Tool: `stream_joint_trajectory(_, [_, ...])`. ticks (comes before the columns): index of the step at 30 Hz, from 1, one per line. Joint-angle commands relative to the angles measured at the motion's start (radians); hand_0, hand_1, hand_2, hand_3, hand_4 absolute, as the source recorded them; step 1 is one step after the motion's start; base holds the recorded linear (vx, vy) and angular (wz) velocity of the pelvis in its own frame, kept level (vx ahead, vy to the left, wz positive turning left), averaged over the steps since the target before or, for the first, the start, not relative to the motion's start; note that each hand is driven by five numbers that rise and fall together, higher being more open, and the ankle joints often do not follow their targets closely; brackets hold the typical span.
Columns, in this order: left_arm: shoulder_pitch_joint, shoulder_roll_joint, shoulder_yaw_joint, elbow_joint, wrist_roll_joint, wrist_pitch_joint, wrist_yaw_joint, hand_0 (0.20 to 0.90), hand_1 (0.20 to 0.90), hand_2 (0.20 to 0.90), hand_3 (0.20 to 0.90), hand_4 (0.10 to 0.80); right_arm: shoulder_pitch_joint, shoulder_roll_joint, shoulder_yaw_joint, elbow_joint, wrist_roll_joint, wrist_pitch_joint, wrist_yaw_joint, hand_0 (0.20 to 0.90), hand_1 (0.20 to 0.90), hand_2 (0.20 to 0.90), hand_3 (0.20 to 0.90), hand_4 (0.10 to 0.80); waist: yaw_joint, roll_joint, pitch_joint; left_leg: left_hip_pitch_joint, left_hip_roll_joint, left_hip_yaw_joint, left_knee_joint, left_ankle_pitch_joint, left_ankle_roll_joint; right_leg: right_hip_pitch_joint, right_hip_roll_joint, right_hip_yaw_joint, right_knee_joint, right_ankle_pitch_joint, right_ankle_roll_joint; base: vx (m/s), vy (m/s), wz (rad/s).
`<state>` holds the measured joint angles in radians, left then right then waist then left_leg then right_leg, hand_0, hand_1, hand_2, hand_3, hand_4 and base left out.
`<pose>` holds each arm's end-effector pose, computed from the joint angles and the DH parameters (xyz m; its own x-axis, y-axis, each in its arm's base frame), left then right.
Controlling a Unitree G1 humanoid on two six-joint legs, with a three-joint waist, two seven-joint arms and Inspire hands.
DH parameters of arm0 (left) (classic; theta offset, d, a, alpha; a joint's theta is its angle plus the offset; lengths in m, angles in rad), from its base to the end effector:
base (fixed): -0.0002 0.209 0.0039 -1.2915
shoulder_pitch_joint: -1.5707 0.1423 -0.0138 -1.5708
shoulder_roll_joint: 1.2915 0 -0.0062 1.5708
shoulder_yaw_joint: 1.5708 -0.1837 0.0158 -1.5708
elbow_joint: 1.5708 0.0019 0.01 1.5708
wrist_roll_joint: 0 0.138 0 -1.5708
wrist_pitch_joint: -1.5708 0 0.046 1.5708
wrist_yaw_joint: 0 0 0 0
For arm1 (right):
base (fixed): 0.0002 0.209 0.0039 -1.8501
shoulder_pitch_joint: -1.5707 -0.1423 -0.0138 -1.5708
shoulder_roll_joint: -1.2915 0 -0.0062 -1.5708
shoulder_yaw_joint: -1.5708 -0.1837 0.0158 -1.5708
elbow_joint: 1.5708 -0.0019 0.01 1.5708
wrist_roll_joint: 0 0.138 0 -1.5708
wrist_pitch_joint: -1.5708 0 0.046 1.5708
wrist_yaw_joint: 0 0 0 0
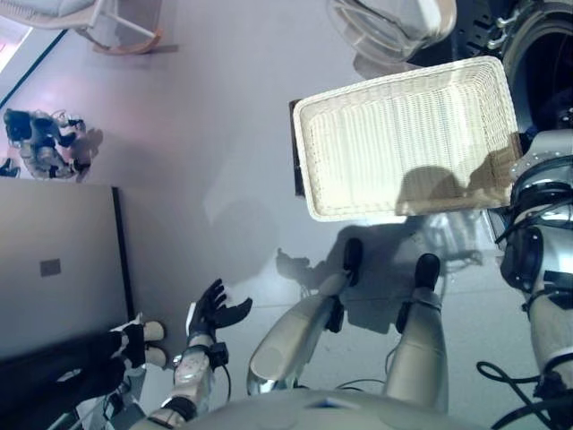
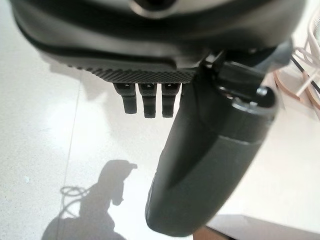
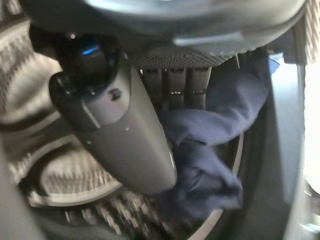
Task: Pick up the clothes and place them into the washing machine
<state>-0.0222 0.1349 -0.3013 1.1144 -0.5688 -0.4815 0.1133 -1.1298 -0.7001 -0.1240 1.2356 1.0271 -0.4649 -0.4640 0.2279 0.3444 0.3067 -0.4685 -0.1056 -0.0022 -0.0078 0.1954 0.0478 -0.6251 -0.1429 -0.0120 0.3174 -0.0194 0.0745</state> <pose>0.1127 0.1746 -0.1019 0.7670 0.2064 -0.6076 -0.2918 0.9555 -0.0437 0.3255 -0.3256 0.2277 0.4666 -0.8828 0.0532 0.5577 0.3404 0.7570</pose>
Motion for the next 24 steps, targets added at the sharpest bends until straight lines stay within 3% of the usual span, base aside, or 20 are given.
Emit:
stream_joint_trajectory(1, [-0.024,0.048,0.028,0.074,-0.046,-0.028,0.007,0.900,0.900,0.900,0.900,0.800,-0.107,-0.063,0.124,0.010,-0.080,-0.009,0.101,0.900,0.900,0.900,0.900,0.800,-0.014,-0.022,-0.018,-0.023,-0.017,0.021,0.070,-0.102,-0.063,0.117,0.008,0.001,-0.152,0.047,-0.011,0.016,0.011,-0.09])
stream_joint_trajectory(12, [-0.041,0.056,0.040,0.068,-0.026,-0.020,-0.008,0.900,0.900,0.900,0.900,0.800,-0.017,0.069,0.109,0.115,-0.101,0.052,0.152,0.900,0.900,0.900,0.900,0.800,-0.010,-0.055,-0.006,-0.012,-0.016,0.009,0.089,-0.112,-0.060,0.146,0.007,-0.020,-0.150,0.048,-0.017,-0.006,-0.003,0.00])
stream_joint_trajectory(24, [-0.073,0.085,0.087,0.055,-0.038,-0.020,-0.030,0.900,0.900,0.900,0.900,0.800,0.094,0.232,0.195,-0.013,-0.138,0.073,0.255,0.900,0.900,0.900,0.900,0.800,-0.023,-0.156,0.048,-0.002,-0.005,-0.005,0.168,-0.149,-0.055,0.175,0.018,-0.042,-0.093,0.025,-0.029,-0.040,-0.021,0.06])
